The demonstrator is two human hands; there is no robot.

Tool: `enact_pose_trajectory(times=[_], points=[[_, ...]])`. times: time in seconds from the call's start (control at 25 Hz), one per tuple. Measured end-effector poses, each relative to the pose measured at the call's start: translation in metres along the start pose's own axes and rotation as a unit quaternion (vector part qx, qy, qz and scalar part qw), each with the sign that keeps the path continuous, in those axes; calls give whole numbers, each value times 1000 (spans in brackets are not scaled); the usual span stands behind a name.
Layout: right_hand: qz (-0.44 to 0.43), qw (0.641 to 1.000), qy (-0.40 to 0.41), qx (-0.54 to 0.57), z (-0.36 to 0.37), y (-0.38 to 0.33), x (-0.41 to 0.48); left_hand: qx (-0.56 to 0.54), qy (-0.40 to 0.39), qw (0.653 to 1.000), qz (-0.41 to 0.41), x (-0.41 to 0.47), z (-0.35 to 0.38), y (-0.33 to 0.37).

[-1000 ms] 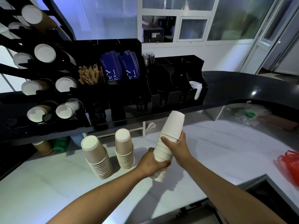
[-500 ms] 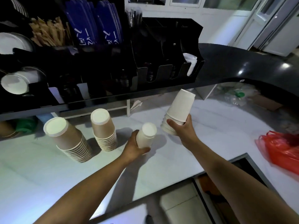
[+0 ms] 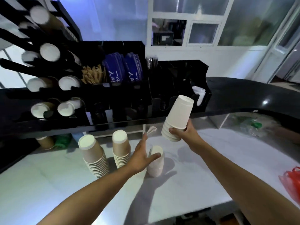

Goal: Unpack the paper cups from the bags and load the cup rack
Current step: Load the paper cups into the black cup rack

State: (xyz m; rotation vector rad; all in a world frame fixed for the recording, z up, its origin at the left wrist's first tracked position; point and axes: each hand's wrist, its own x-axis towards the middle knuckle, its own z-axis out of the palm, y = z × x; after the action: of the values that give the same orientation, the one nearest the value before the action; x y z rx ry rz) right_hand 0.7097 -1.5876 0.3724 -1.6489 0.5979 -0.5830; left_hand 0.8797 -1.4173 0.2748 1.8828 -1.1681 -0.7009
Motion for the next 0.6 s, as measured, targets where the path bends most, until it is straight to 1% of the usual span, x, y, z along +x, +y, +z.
enact_pose_trajectory(times=[0.16,0.28,0.32,0.4,0.48,0.56,0.6], points=[[-48,995,-85,-36,23,-61,33,-41,113,991,61,5,-73,76],[-71,985,-134,-80,63,-92,56,-77,122,987,75,4,-133,112],[-82,980,-150,-100,79,-101,61,-78,123,986,81,-1,-153,118],[-101,965,-208,-123,111,-118,75,-70,146,983,89,-13,-193,115],[-90,953,-267,-114,140,-137,84,-66,171,979,86,-27,-228,103],[-101,949,-281,-104,164,-152,94,-48,188,976,102,-35,-256,95],[-124,950,-266,-104,178,-162,99,-30,203,971,122,-38,-272,93]])
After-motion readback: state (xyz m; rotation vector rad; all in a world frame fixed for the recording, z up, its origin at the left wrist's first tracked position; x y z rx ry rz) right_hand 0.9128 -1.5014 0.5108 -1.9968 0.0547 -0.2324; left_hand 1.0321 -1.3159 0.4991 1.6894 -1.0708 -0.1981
